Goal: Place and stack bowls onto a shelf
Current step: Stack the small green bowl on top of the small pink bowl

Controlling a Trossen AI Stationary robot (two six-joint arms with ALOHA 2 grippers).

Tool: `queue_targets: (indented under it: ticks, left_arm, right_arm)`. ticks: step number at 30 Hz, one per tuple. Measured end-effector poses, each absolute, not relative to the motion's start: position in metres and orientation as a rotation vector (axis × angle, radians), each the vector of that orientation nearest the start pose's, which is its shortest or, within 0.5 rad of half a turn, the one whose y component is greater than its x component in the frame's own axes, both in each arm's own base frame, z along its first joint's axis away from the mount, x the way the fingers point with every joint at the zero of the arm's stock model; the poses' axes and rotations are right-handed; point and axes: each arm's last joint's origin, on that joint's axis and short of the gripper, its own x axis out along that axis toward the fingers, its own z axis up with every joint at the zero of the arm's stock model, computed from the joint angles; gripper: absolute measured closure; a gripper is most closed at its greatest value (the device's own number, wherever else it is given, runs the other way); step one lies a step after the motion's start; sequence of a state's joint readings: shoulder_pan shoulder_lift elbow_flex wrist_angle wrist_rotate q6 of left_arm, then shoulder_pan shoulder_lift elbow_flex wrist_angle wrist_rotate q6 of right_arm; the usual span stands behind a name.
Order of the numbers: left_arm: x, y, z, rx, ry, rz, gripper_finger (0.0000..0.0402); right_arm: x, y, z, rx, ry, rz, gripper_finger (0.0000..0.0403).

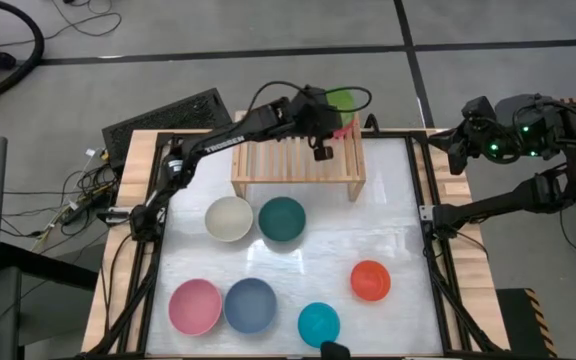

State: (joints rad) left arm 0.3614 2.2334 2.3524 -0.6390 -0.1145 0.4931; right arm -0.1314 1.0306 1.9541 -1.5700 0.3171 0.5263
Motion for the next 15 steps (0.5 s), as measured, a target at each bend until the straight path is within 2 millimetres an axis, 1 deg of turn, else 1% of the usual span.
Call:
queue_targets:
  ticks: [3,7,10,15]
  left_arm:
    - [0.467,0.189,0.35,0.426,0.631,0.355,0.0401]
    - [0.461,0.205,0.351,0.396,0.621,0.369,0.0401]
    - [0.457,0.213,0.348,0.378,0.637,0.358,0.0401]
    - [0.457,0.213,0.343,0.359,0.659,0.307,0.0401]
  right_arm:
    - [0.058,-0.017,0.504,0.436,0.516,-0.599,0.0327]
    - [0.058,-0.018,0.504,0.426,0.509,-0.623,0.0327]
    - [0.058,-0.018,0.504,0.419,0.504,-0.639,0.0327]
    - [0.058,-0.019,0.505,0.411,0.501,-0.654,0.0327]
